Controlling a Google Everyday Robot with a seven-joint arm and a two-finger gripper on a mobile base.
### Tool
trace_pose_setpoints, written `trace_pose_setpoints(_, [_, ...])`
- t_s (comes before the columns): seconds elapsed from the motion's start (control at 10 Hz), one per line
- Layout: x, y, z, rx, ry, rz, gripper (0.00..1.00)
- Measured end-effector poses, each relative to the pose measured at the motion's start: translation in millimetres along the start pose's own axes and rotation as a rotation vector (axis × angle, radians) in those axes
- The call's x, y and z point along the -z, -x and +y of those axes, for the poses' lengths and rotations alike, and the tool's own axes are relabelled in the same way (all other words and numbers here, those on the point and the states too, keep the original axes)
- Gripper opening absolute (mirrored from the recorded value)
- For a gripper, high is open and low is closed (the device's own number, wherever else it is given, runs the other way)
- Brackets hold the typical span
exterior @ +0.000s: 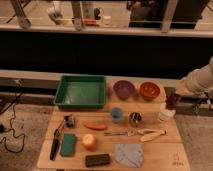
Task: Place grapes in paper cup
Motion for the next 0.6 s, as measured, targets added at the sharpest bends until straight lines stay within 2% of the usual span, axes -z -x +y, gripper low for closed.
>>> trace_pose_setpoints(0.6, [-4.7,-0.7,5.9,0.001,0.011,0.000,0.00])
